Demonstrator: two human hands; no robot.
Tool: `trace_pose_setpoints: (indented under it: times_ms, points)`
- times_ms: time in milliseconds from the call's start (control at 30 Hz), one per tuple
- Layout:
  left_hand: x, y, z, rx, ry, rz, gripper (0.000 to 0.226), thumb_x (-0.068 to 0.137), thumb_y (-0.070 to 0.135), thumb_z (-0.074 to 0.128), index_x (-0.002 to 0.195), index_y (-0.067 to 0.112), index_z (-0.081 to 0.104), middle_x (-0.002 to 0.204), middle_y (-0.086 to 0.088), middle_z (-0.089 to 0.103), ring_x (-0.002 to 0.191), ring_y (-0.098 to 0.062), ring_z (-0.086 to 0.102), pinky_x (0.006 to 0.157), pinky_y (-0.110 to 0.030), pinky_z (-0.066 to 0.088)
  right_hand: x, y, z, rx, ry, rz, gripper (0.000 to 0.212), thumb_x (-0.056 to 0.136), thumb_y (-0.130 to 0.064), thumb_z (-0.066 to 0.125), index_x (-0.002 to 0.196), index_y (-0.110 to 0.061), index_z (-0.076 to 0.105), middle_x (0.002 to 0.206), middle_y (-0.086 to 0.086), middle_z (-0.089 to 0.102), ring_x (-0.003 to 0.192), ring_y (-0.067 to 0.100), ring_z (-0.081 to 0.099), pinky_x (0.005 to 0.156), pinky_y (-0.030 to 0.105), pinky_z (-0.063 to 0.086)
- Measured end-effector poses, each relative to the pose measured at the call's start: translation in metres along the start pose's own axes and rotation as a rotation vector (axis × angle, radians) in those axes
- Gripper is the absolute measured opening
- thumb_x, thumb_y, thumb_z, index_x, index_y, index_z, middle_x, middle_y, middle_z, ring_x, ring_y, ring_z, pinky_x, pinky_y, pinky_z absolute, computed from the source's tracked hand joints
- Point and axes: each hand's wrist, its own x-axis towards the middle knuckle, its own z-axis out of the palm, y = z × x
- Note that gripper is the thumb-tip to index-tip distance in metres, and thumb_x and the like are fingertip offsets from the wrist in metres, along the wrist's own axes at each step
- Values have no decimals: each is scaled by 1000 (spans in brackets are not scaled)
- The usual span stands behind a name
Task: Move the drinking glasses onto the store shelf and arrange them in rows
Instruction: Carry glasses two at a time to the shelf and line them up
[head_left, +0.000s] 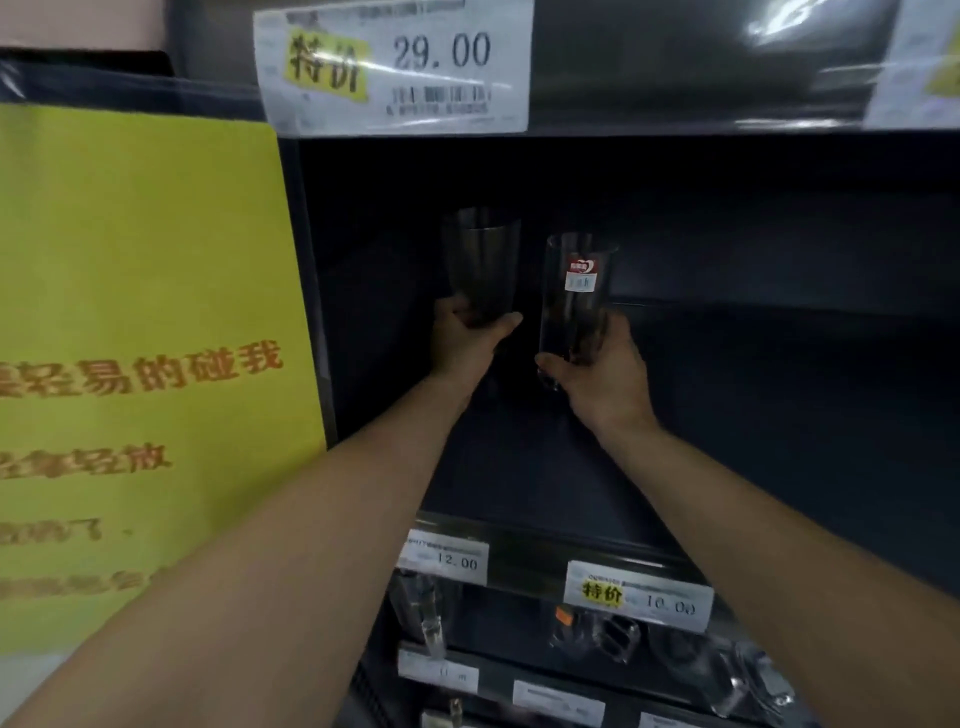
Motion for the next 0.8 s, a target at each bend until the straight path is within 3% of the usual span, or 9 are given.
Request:
trace_pose_setpoints:
  times_ms: [100,233,333,467,633,800]
  points:
    - [18,-5,9,28,75,28,68,80,22,81,135,13,44,125,-1,59,101,-12,57,78,-19,47,17,4,6,-5,-4,33,70,82,-25,79,138,-16,38,127,-1,60,105,8,57,76,13,45]
    - [38,-7,23,61,160,45,64,80,20,81,134,14,47,122,-3,62,97,-14,59,65,-12,45,40,10,17,-49,21,47,60,83,-25,78,131,-10,45,126,3,63,101,10,58,61,5,39]
    - [53,-8,29,70,170,37,68,79,18,81,136,13,46,126,-8,62,110,-23,62,79,-23,49,55,13,22,-122,10,32,62,83,-23,78,135,-10,45,129,5,60,109,15,59,70,11,43]
    - [71,-7,31,111,155,41,68,79,21,81,137,15,47,131,-7,60,115,-23,60,80,-22,46,72,16,27,-304,9,-25,66,81,-23,79,136,-8,46,134,14,54,120,27,53,86,21,39]
    - [88,-10,37,165,158,55,67,79,26,82,135,15,48,130,-9,61,113,-23,61,76,-23,45,88,15,27,-364,3,-17,66,83,-31,77,135,-9,43,129,13,61,117,31,58,84,28,45]
    - [102,-14,41,206,152,75,69,76,19,83,134,13,47,132,-10,60,115,-25,60,80,-25,48,98,16,29,-430,-3,14,65,84,-38,75,128,-5,41,125,19,62,112,35,59,73,27,40]
